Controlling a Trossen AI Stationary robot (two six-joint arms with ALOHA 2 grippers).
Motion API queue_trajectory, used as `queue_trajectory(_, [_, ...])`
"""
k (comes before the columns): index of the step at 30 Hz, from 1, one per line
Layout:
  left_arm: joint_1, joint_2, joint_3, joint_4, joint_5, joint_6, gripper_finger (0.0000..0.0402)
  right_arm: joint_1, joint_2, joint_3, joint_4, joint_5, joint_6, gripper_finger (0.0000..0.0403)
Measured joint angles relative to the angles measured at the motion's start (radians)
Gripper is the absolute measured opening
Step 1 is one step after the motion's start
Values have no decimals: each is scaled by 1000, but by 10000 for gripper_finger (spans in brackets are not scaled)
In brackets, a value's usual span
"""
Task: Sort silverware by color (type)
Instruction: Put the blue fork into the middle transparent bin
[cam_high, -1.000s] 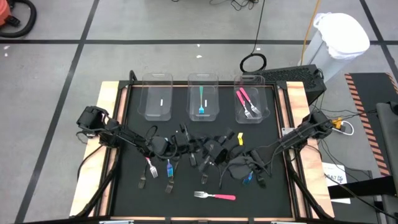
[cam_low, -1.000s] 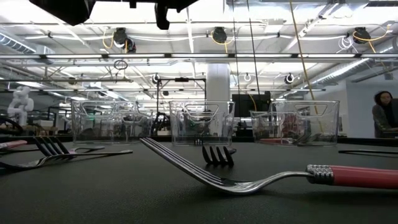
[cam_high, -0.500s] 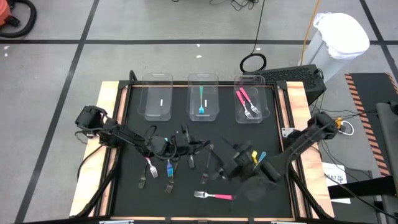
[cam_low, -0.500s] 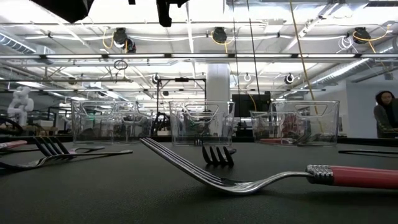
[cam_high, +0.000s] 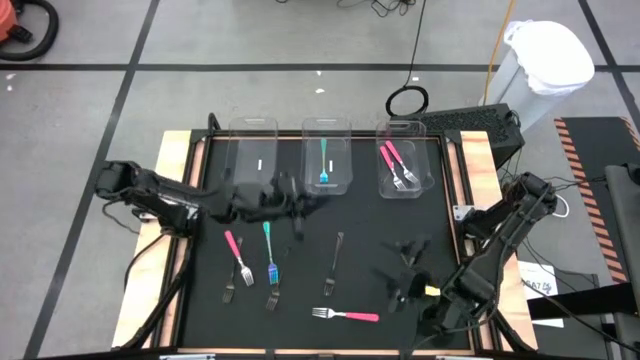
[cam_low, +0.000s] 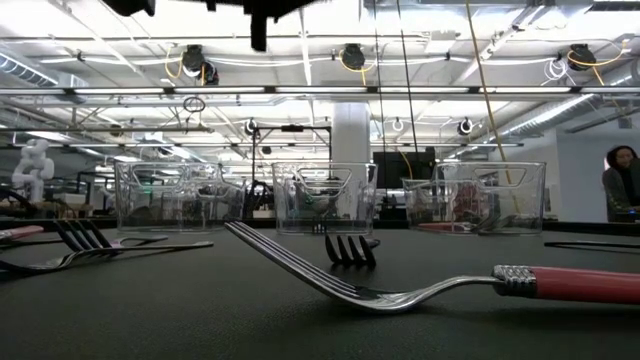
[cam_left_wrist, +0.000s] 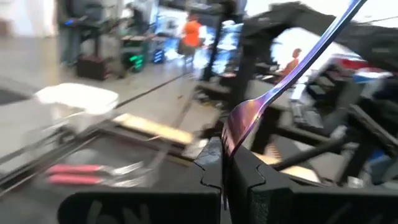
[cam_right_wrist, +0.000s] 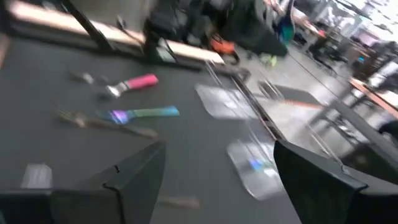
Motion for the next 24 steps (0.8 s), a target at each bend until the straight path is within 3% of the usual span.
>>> queue_trajectory(5, [161, -12, 0, -101, 141, -116, 0, 8, 1, 0, -374, 11, 302, 293])
queue_trajectory(9, [273, 20, 0, -111, 310, -199, 0, 10, 0, 0, -511, 59, 450, 293])
queue_trajectory(14, [367, 48, 0, -113, 424, -227, 0, 11, 1, 0, -516, 49, 460, 293])
queue_trajectory(24, [405, 49, 0, -119, 388, -220, 0, 11, 1, -53, -423, 25, 462, 293])
